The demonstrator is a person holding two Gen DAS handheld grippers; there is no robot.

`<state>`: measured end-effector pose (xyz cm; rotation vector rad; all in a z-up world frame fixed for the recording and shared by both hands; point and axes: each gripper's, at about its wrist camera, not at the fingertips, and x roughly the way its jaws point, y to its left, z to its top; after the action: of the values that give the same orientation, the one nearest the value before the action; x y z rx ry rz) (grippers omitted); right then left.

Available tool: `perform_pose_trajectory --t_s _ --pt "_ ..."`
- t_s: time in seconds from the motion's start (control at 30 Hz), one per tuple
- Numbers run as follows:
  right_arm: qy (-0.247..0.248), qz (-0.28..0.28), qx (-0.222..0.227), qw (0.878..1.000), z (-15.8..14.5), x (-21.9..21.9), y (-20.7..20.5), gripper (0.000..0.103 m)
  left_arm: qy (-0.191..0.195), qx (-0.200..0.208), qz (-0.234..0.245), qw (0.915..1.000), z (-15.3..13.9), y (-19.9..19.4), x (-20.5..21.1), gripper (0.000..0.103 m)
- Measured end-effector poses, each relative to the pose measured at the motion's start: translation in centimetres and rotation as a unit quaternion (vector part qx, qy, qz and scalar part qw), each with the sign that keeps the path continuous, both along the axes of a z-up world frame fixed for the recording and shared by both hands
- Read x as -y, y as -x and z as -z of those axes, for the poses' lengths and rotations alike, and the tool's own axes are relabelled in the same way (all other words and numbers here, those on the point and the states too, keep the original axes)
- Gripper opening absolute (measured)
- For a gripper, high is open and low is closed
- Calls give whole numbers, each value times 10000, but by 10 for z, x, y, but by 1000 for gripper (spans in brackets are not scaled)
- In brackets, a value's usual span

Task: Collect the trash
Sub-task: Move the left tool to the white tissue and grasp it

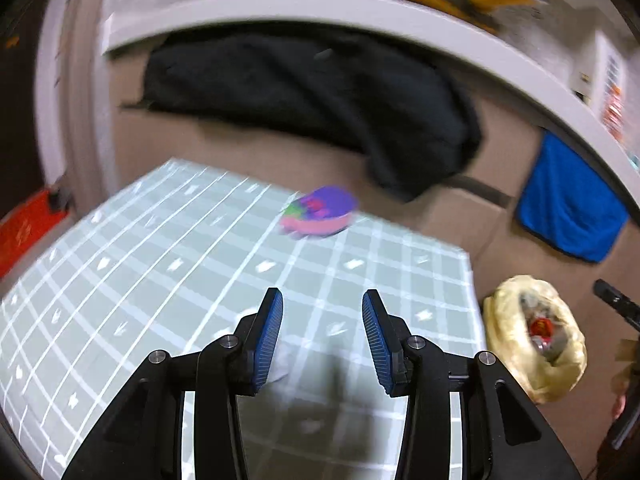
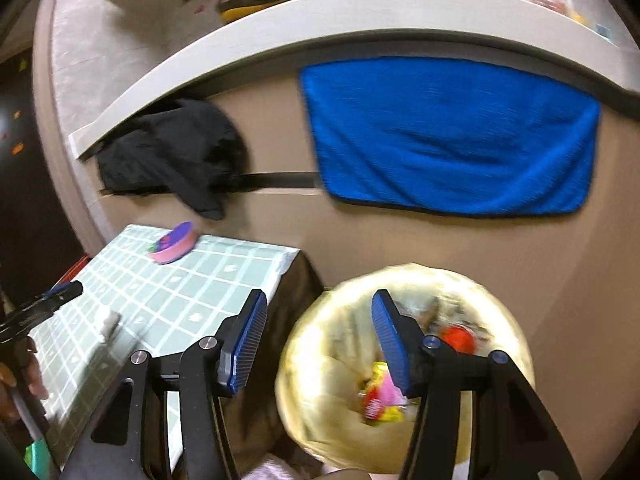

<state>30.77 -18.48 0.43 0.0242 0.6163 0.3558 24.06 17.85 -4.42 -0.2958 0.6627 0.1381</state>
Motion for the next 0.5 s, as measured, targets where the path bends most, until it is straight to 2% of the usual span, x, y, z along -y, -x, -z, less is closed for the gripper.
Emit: perform_pose_trajectory --t_s 0.1,0.23,0.5 --pt "-9 -258 -26 9997 0 -27 -3 52 159 -283 -149 9994 18 4 -22 43" --pt "-26 -510 -115 9986 4 -57 -10 52 275 -636 -38 9976 38 -3 -31 43" --pt "10 -881 -196 9959 10 -103 -15 52 190 -918 -139 9955 57 -32 -29 43"
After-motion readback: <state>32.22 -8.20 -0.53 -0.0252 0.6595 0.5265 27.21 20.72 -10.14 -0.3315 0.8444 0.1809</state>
